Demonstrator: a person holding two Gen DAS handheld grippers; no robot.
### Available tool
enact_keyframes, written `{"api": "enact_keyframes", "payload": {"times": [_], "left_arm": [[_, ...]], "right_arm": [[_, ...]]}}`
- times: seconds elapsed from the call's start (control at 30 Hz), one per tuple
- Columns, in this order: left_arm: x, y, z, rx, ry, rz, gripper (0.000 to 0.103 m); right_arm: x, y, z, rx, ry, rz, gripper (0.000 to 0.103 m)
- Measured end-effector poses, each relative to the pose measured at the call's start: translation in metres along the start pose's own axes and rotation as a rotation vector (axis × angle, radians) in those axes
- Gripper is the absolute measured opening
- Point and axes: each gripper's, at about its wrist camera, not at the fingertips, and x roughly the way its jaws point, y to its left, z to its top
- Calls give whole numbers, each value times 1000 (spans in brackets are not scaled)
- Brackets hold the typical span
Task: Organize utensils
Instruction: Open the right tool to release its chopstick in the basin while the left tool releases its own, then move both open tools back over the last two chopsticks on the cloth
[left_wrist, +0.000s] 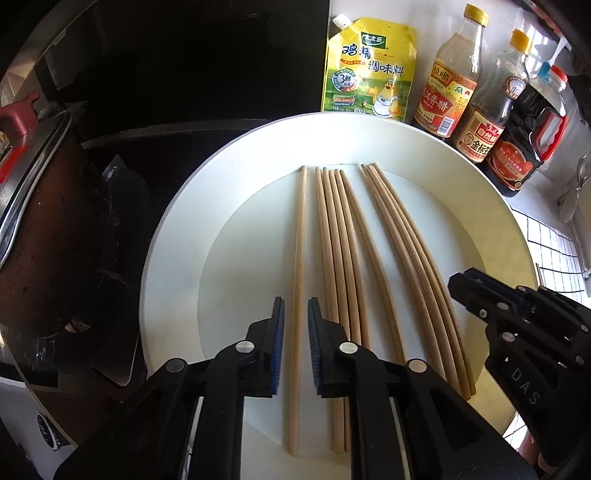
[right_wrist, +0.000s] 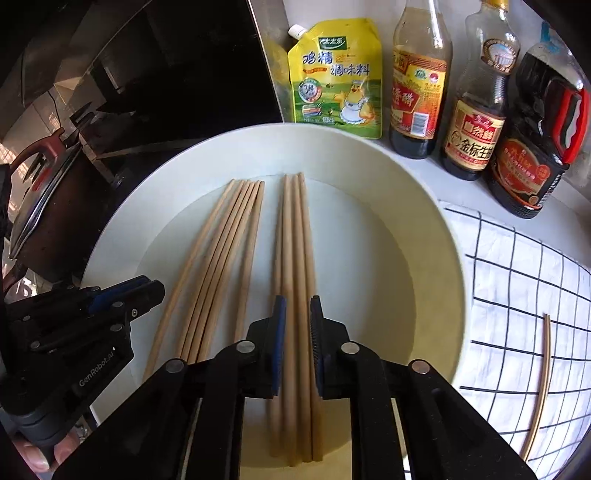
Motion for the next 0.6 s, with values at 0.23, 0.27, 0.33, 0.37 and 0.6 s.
{"api": "enact_keyframes", "payload": {"times": [0.23, 0.27, 0.33, 0.37, 0.6], "left_arm": [[-18, 6, -7, -18, -44, 2, 69], [-24, 6, -9, -20, -70, 2, 71], [-32, 5, -13, -14, -89, 1, 71], [-34, 4, -14, -12, -88, 3, 71], [-53, -12, -30, -8, -86, -6, 76]], "right_arm": [[-28, -7, -12, 14, -65, 17, 29], [-32, -8, -14, 16, -71, 20, 30], [-41, -10, -19, 20, -79, 21, 30], [-45, -12, -22, 20, -82, 23, 31], [-80, -30, -52, 18, -113, 14, 36]]}}
